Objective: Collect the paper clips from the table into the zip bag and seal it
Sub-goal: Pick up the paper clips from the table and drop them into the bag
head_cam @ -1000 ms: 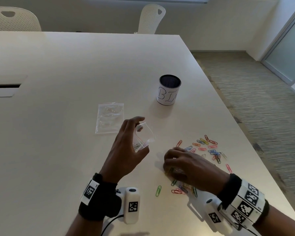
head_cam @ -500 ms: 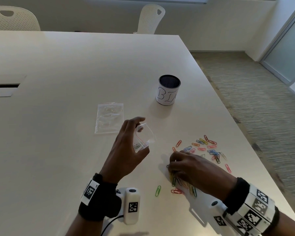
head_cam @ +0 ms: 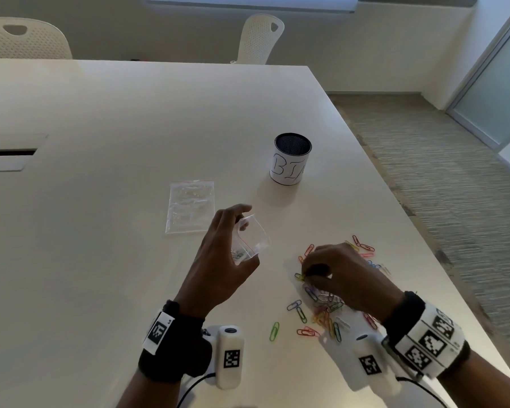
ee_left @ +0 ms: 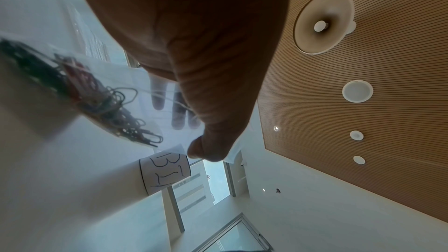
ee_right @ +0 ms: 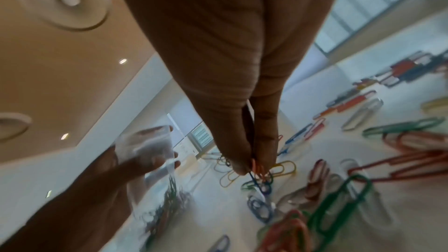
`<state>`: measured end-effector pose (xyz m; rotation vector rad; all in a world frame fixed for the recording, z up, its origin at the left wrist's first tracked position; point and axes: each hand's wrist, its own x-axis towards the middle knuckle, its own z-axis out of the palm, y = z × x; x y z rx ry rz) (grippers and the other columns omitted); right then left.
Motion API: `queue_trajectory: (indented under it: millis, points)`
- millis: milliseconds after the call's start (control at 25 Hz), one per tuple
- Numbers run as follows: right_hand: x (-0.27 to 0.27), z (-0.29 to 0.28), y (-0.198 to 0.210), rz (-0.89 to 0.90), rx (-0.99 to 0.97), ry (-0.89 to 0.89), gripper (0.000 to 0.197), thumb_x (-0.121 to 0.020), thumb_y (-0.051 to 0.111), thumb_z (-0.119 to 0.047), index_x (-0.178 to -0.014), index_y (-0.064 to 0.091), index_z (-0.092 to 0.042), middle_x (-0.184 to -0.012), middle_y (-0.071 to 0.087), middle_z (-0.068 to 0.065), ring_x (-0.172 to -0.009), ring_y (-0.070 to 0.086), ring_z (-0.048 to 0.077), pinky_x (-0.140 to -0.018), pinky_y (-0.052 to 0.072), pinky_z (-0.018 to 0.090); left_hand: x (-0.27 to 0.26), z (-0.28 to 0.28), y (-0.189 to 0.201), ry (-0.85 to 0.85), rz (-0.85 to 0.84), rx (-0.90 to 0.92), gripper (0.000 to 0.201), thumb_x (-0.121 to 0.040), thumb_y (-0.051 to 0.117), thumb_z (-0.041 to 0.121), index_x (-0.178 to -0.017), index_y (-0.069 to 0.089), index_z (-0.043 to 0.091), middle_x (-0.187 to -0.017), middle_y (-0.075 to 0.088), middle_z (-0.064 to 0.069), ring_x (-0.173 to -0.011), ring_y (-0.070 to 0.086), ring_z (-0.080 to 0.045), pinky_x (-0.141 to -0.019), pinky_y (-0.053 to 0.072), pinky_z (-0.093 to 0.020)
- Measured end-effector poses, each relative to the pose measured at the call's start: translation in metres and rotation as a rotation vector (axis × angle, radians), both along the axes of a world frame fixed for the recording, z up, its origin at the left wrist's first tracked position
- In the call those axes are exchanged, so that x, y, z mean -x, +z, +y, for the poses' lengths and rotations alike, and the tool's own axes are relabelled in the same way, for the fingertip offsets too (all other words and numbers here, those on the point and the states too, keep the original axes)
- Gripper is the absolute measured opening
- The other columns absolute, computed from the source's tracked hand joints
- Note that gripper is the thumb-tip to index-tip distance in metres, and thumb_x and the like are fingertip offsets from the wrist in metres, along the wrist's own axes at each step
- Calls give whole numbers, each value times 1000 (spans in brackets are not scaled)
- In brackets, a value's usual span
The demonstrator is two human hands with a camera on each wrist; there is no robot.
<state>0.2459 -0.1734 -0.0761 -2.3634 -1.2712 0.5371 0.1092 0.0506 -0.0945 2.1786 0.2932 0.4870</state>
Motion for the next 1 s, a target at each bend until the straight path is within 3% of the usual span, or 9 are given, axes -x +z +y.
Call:
queue_trajectory:
  millis: [120,200,320,400,480,600,800,920,1000]
  points:
    - [-7,-2,6,226,-195,-220,15,-84,83,-10,-96,80,-19,-90,80,-5,-84,76,6,-88,63,29,0,0,0,-2,-1,-2,79,-82,82,20,-146,38,33,-128,50,9,-122,49,12,-93,44,-12]
    - [-5,2,16,392,-347,-306,14,-83,82,-7,-95,80,-13,-88,82,3,-85,79,17,-88,64,32,-1,0,0,-2,1,-6,79,-82,83,21,-146,38,34,-127,49,10,-122,45,18,-92,42,-8]
    - [3,15,35,542,-536,-334,14,-83,80,-3,-96,79,-7,-88,80,13,-86,78,31,-87,63,33,-2,0,-2,-11,5,-6,81,-81,84,22,-146,37,33,-131,48,10,-116,49,11,-91,40,-7]
    - [9,27,45,578,-627,-337,15,-83,79,-1,-98,78,-5,-88,80,13,-86,78,29,-84,63,28,-2,0,-3,-15,5,-5,82,-80,85,23,-146,38,32,-134,48,7,-119,48,5,-92,41,-7]
    - [16,41,52,549,-693,-336,16,-84,79,-3,-99,78,-7,-89,81,8,-84,79,21,-81,61,22,-2,0,-4,-14,9,-12,83,-80,87,22,-146,38,31,-137,49,6,-122,48,1,-91,42,-6]
    - [23,62,54,420,-738,-317,16,-84,80,-7,-99,79,-11,-88,82,0,-84,79,12,-81,62,22,-3,0,-3,-11,20,-23,83,-79,87,20,-146,39,29,-139,48,5,-122,48,-2,-84,44,1]
    - [28,74,49,122,-604,-172,22,-88,79,-8,-109,80,-16,-98,76,-16,-89,74,-6,-80,54,5,-2,-1,1,0,25,-15,79,-79,83,16,-144,40,28,-134,49,7,-117,51,-7,-82,45,0]
    - [26,72,52,81,-544,-121,27,-89,78,-9,-115,78,-17,-101,70,-20,-86,68,-21,-80,51,0,-1,-2,2,-2,16,4,78,-79,83,14,-144,41,28,-134,48,7,-116,50,-2,-83,43,1]
    - [25,70,54,67,-528,-94,26,-90,77,-9,-115,78,-17,-101,70,-20,-85,67,-22,-81,50,0,-1,-2,2,-4,17,4,79,-79,83,15,-144,41,27,-136,49,6,-120,50,-3,-85,40,4]
